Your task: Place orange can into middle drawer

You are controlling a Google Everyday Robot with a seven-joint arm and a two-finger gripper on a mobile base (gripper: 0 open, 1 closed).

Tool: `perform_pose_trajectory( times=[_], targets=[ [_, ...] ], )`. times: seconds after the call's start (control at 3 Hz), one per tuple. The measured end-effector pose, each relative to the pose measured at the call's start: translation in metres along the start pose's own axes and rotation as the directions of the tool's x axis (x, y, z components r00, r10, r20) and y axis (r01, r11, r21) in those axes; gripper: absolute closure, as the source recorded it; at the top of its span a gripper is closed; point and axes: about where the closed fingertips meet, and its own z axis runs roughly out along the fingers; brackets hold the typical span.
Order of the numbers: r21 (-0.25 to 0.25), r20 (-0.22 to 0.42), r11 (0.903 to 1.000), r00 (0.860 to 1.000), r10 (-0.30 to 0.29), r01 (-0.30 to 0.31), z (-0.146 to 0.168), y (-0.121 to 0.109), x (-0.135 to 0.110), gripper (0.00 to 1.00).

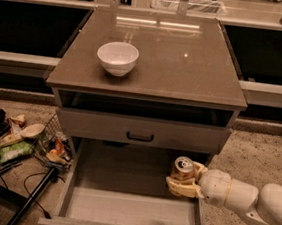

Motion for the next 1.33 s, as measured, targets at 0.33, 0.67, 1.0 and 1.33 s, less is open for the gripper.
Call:
perform_pose_trajectory(
  times=[0.33,0.67,1.0,1.33],
  targets=[
    [0.000,0.000,1.0000,1.000,0.000,0.000,0.000,0.000,0.000,1.00],
    [-0.088,0.004,0.9958,1.000,-0.022,0.023,0.068,0.003,0.007,1.00],
    [-0.172,0.046,0.9846,0.999,-0.026,0.033,0.144,0.011,0.029,1.00],
    [-0.237,0.094,0.9692,0.995,-0.045,0.066,0.200,0.024,0.057,1.00]
  ],
)
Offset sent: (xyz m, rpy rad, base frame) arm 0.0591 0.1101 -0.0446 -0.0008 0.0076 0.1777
